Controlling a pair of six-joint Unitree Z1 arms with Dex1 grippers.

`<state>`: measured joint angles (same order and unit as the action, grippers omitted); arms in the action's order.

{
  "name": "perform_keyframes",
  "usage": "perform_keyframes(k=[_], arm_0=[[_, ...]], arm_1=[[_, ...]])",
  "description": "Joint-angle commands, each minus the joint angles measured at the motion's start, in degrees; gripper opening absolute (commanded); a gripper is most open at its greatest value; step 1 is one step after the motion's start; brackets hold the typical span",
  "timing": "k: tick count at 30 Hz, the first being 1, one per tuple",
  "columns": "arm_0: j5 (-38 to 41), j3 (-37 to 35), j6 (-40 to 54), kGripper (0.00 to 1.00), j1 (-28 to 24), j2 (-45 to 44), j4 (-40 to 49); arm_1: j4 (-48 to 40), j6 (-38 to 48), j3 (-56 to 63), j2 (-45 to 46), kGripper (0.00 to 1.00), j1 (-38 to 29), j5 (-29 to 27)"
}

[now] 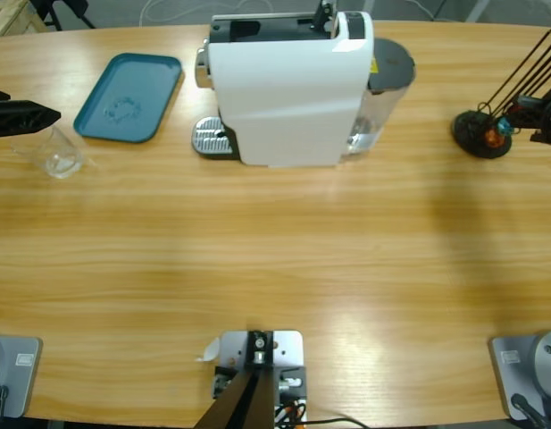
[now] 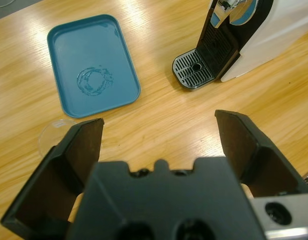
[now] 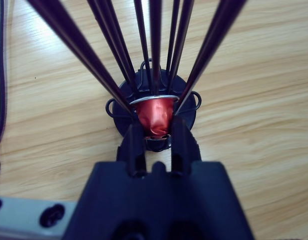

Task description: Pour coffee

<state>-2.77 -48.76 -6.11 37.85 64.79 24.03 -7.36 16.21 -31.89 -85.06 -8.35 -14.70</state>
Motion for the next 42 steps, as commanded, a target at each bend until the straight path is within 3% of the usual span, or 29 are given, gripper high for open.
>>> perform_keyframes(k=[1,28,32,35,39,42], arm_0=[[0.61,2.0,1.01,0.959,-0.59,1.63,-0.47],[1.02,2.27,0.84,0.959,-0.5,1.21,-0.56],[1.18,2.27,0.84,0.965,-0.47,1.41,-0.72],[1.72,2.27,0.84,0.996,-0.04,1.78,-1.09],[2.88,2.11,0.84,0.996,0.41,3.57,-1.62],[3.13,2.23,0.93,0.992,0.73,3.67,-1.71]], arm_1=[[3.12,-1.13,-0.67,4.7,0.0,0.62,-1.75],[29.66,-5.07,-22.41,19.73,0.0,-6.45,-3.67],[32.18,-14.98,-23.22,20.92,0.0,-14.25,1.22],[37.47,-27.78,-23.33,18.42,0.0,-26.12,4.33],[41.7,-32.47,-24.08,13.78,0.0,-39.04,7.46],[41.81,-34.12,-27.48,9.72,0.0,-42.85,10.94]])
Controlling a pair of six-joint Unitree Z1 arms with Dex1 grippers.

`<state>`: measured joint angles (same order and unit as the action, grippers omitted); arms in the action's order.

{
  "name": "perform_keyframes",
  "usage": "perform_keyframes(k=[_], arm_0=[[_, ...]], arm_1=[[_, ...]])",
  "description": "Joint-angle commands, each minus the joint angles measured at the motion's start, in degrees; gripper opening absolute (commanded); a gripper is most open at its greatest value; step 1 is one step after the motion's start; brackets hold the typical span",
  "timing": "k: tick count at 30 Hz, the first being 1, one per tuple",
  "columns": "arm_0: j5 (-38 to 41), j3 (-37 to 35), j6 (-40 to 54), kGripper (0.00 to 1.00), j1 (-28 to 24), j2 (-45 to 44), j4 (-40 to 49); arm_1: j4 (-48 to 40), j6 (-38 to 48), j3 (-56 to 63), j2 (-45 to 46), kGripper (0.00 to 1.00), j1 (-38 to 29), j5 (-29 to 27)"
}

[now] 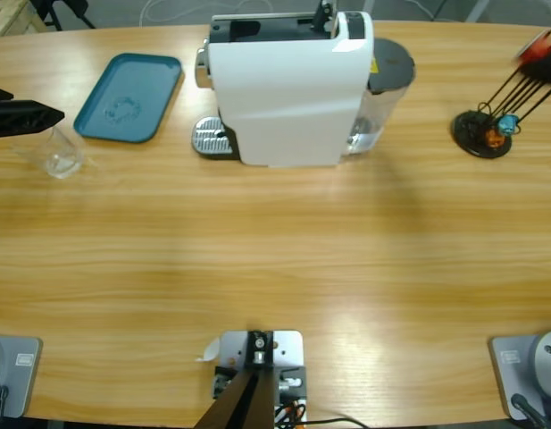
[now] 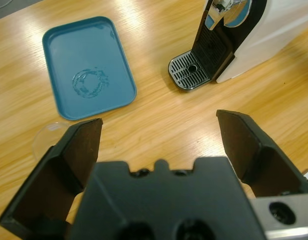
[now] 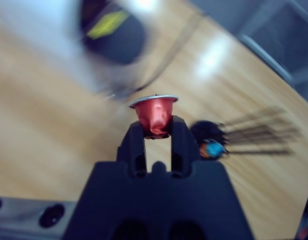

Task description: Pour coffee

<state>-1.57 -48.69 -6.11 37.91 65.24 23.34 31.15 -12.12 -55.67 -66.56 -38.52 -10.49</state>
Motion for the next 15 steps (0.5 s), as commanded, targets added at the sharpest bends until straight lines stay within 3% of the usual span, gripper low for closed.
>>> perform_keyframes(k=[1,15], arm_0=[[1.92,2.16,0.93,0.993,0.75,3.09,-1.02],[1.74,2.54,1.73,0.991,0.77,2.63,-0.98]], arm_1=[[3.97,-6.11,-5.69,-10.31,0.0,-12.86,7.34],[19.79,-18.85,-45.33,-36.36,0.0,-12.9,9.54]])
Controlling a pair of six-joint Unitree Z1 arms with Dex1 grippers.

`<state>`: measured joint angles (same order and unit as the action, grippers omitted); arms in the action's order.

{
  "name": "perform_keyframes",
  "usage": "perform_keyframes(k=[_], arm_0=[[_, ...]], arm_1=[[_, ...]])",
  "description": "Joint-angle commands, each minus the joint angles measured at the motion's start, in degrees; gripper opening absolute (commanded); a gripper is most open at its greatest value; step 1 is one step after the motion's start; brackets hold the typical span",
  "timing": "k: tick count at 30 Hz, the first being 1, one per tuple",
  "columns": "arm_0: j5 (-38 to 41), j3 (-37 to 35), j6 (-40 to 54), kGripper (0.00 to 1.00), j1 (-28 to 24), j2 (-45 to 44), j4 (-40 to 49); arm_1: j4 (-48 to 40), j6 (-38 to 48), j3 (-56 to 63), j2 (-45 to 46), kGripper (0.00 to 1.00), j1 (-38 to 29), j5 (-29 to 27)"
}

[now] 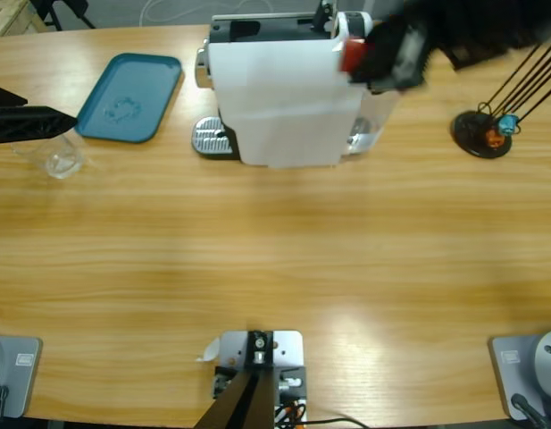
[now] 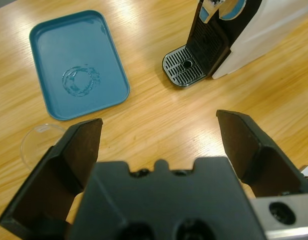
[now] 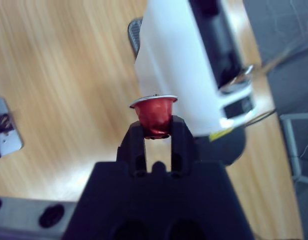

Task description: Pour coffee

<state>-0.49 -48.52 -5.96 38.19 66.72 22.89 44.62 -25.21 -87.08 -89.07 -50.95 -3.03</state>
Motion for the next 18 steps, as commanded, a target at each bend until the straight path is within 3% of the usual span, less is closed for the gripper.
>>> perform_keyframes(k=[1,18], arm_0=[[0.74,2.36,1.65,0.991,0.48,1.36,-0.56],[1.28,2.38,1.74,0.987,0.57,2.36,-0.56]], arm_1=[[7.45,-6.49,-15.91,-15.47,0.0,-0.47,2.38],[15.45,-11.67,-34.98,-29.15,0.0,-0.47,2.86]])
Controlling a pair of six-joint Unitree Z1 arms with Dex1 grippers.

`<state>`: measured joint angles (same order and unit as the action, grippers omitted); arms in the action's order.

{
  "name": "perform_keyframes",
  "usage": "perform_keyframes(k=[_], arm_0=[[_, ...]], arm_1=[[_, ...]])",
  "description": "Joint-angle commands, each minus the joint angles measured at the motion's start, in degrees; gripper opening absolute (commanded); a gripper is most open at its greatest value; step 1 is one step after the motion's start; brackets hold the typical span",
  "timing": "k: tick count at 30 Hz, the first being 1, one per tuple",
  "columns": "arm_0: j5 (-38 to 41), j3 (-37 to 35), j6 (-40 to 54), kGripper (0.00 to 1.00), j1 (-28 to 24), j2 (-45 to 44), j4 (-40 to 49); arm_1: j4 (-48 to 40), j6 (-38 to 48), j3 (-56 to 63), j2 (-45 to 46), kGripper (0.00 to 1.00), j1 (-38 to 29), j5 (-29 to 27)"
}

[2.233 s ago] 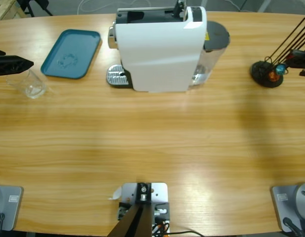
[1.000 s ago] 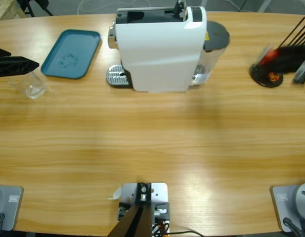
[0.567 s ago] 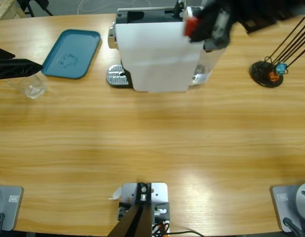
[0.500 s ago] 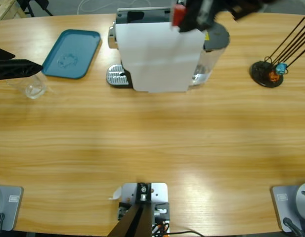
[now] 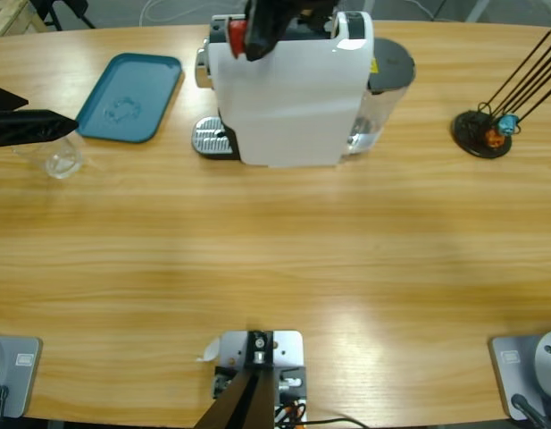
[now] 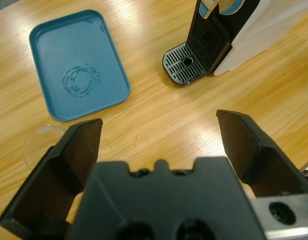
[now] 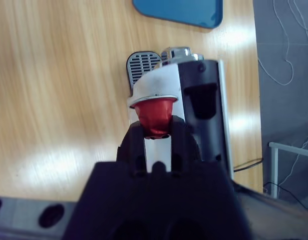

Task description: Pour coffee

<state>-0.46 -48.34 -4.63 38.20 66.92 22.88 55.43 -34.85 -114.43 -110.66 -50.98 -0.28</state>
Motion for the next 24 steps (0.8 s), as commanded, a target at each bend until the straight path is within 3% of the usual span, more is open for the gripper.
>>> perform_keyframes(k=[1,24], arm_0=[[1.3,2.2,0.41,0.987,0.56,2.17,-0.56],[1.34,2.2,0.41,0.987,0.82,2.1,-0.64]], arm_1=[[4.92,-2.11,-8.16,-7.99,0.0,-0.44,-0.07],[5.39,-2.15,-12.22,-10.84,0.0,2.46,-4.11]])
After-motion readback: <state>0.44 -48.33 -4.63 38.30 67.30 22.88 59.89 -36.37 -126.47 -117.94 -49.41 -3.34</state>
